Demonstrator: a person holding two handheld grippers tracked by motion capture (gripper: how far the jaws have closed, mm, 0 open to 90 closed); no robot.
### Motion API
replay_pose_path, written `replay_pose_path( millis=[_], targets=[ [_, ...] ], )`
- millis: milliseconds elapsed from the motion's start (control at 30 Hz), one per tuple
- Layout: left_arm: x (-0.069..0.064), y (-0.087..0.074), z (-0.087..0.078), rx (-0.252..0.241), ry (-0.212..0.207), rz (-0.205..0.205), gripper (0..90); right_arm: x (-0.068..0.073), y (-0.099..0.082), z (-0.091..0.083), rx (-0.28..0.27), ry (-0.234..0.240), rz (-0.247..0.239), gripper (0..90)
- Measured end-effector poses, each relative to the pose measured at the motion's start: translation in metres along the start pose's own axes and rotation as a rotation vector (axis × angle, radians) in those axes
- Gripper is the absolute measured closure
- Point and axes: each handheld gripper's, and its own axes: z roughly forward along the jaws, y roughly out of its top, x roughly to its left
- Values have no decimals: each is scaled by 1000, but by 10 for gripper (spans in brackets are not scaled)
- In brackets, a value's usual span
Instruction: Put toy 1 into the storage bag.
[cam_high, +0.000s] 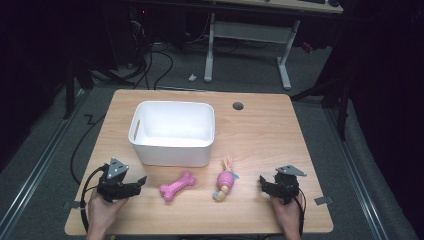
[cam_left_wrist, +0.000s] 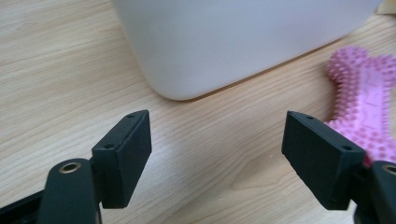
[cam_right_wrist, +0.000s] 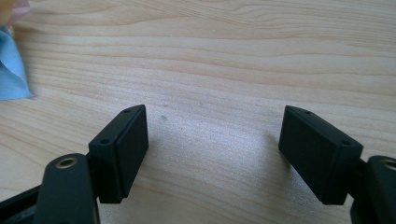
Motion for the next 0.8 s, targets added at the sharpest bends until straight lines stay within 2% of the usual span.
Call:
replay_pose_path(
  millis=[167,500,800],
  targets=[
    [-6,8,-3,0,-17,18,241,0,0,0,0,1,-1,243],
    [-23,30,-10,-3,-84,83,278,0,0,0,0,4,-3,243],
    [-36,43,-8,9,-116,141,297,0,0,0,1,5,-4,241]
  ],
)
